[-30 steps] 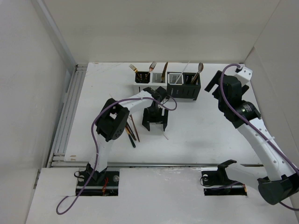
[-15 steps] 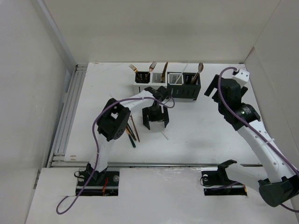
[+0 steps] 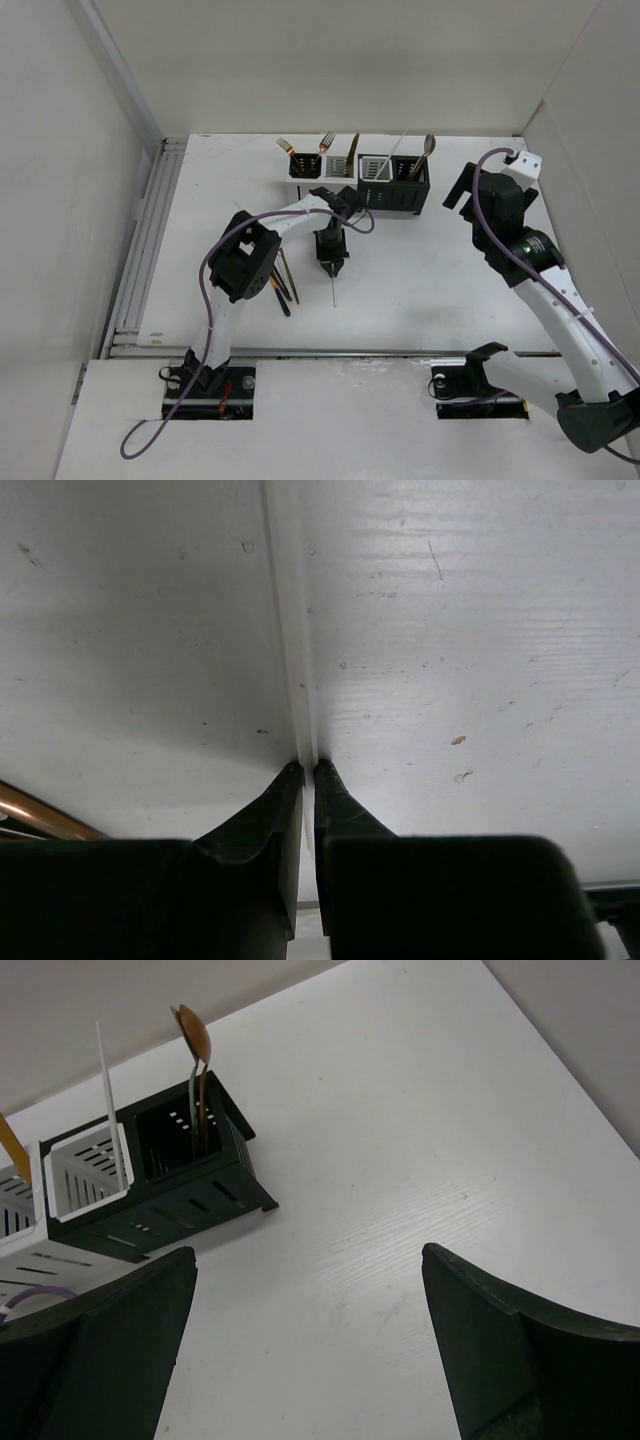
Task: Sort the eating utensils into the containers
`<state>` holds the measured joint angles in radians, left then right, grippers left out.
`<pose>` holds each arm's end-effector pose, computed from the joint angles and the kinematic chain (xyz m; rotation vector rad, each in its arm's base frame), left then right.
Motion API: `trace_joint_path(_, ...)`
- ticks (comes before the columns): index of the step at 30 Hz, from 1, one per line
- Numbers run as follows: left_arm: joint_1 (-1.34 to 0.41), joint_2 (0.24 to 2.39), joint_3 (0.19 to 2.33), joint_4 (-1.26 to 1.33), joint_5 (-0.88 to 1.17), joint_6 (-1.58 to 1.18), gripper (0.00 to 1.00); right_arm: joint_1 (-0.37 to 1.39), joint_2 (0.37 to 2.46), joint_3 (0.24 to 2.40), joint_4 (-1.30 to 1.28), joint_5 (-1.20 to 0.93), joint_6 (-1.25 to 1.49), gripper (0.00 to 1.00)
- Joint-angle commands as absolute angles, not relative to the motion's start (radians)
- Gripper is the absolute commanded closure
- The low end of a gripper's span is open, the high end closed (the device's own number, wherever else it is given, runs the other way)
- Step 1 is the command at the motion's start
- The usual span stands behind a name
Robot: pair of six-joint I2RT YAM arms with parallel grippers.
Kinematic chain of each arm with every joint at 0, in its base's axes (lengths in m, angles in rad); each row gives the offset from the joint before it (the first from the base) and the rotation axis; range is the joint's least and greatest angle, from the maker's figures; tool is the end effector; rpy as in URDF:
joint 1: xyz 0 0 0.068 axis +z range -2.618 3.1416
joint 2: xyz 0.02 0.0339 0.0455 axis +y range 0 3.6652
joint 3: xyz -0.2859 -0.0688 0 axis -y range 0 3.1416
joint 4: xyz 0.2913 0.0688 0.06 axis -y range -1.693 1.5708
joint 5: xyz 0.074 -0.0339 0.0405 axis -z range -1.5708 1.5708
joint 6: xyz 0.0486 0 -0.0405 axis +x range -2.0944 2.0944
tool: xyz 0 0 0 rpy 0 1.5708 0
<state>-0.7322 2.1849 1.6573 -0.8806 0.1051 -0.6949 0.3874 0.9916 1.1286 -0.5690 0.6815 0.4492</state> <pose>0.3584 -0.3290 0.1316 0.0705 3.0734 -0.2862 0.2387 0.0643 0.4052 0.4785 1.8426 -0.1188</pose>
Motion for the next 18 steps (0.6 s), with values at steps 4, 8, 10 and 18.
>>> trace_joint_path(4, -0.771, 2.278, 1.474, -0.778, 0.113, -0.623, 1.0, 0.393, 0.946, 1.129, -0.541, 0.704, 0.428, 0.02)
trace_joint_path(8, -0.805, 2.269, 1.511, -0.755, 0.173, -0.508, 1.0, 0.393, 0.91, 1.12, -0.541, 0.713, 0.408, 0.02)
trace_joint_path(10, -0.84, 2.279, 1.555, -0.773, 0.122, -0.444, 1.0, 0.393, 0.879, 1.109, -0.508, 0.642, 0.359, 0.03)
trace_joint_path(18, -0.859, 2.148, 1.594, -0.743, 0.042, -0.302, 1.0, 0.393, 0.848, 1.138, -0.451, 0.462, 0.242, 0.03)
